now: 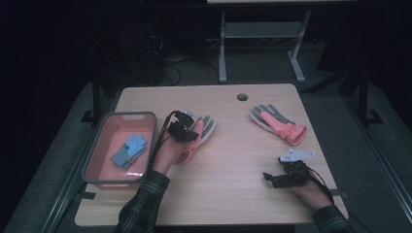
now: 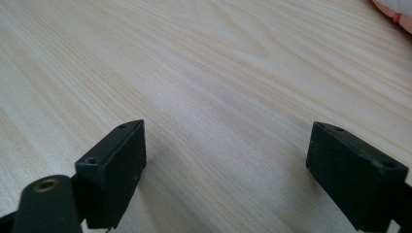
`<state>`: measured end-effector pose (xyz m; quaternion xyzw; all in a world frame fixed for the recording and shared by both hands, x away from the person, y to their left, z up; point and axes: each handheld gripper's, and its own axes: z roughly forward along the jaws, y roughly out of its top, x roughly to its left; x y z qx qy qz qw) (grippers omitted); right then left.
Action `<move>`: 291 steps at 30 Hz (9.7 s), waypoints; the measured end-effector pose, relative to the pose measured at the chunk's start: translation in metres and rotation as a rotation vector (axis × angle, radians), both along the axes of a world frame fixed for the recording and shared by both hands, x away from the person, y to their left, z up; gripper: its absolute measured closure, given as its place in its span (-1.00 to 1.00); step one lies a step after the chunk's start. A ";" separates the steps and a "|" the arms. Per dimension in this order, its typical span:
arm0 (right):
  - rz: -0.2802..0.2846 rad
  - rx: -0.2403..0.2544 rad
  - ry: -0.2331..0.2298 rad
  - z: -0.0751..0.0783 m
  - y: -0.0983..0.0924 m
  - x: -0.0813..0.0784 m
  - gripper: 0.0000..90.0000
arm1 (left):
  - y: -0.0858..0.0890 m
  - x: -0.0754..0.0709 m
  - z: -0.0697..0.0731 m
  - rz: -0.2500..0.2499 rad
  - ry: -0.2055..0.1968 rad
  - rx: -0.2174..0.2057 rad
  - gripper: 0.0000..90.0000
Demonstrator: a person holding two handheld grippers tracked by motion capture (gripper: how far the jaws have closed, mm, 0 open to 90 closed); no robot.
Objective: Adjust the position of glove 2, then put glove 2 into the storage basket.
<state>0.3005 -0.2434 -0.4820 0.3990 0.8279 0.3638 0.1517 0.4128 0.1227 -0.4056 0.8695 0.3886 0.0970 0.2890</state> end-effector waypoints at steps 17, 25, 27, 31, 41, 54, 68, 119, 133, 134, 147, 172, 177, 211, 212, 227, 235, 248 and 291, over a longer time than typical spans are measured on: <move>0.000 0.000 0.000 0.000 0.000 0.000 -0.68 | -0.063 -0.047 0.005 -0.245 0.061 -0.043 0.95; 0.000 0.000 -0.001 0.000 0.000 0.000 -0.68 | -0.089 -0.063 0.001 -0.311 0.066 -0.062 0.89; 0.000 0.000 -0.001 0.000 0.000 0.000 -0.68 | -0.088 -0.063 0.002 -0.310 0.048 -0.066 0.75; 0.000 0.000 -0.001 0.000 0.000 0.000 -0.68 | -0.079 -0.061 0.007 -0.290 0.002 -0.072 0.65; -0.005 -0.012 0.013 0.002 0.001 0.001 -0.66 | -0.041 -0.064 -0.018 -0.273 -0.009 -0.045 0.66; 0.000 -0.008 0.016 0.007 -0.001 0.002 -0.53 | -0.036 -0.087 -0.023 -0.325 0.023 -0.061 0.75; -0.010 0.002 0.029 0.008 -0.003 0.002 -0.52 | 0.003 -0.095 -0.016 -0.186 -0.004 -0.093 0.94; -0.082 -0.009 -0.015 0.063 -0.045 0.095 0.34 | 0.020 -0.118 -0.064 -0.302 -0.098 -0.044 -0.69; -0.089 -0.044 0.005 0.056 -0.056 0.120 0.15 | 0.026 -0.119 -0.070 -0.310 -0.143 -0.099 -0.73; -0.089 -0.044 0.005 0.056 -0.056 0.120 0.15 | 0.026 -0.119 -0.071 -0.310 -0.145 -0.103 -0.73; -0.076 -0.249 -0.034 0.035 -0.037 0.125 0.58 | 0.026 -0.118 -0.072 -0.307 -0.152 -0.111 -0.73; -0.019 0.030 0.078 0.085 -0.035 0.061 0.82 | 0.025 -0.118 -0.071 -0.300 -0.150 -0.111 -0.73; 0.015 0.063 0.103 0.089 -0.024 0.041 0.82 | 0.025 -0.118 -0.071 -0.306 -0.150 -0.102 -0.73; 0.018 0.097 0.251 0.050 -0.034 0.067 0.44 | 0.024 -0.117 -0.071 -0.311 -0.153 -0.104 -0.73; 0.016 0.094 0.238 0.053 -0.038 0.065 0.46 | 0.024 -0.117 -0.071 -0.310 -0.154 -0.105 -0.73; 0.069 0.130 0.318 0.046 -0.054 0.057 0.88 | 0.023 -0.117 -0.071 -0.309 -0.154 -0.107 -0.73; -0.013 0.111 0.169 0.072 -0.064 0.049 0.90 | 0.023 -0.117 -0.071 -0.311 -0.151 -0.109 -0.73; 0.043 -0.004 -0.030 0.108 -0.031 0.028 0.97 | 0.016 -0.121 -0.049 -0.301 -0.175 -0.102 -0.20; 0.423 0.114 0.077 0.087 0.087 0.006 0.59 | 0.009 -0.125 -0.028 -0.274 -0.144 -0.175 0.29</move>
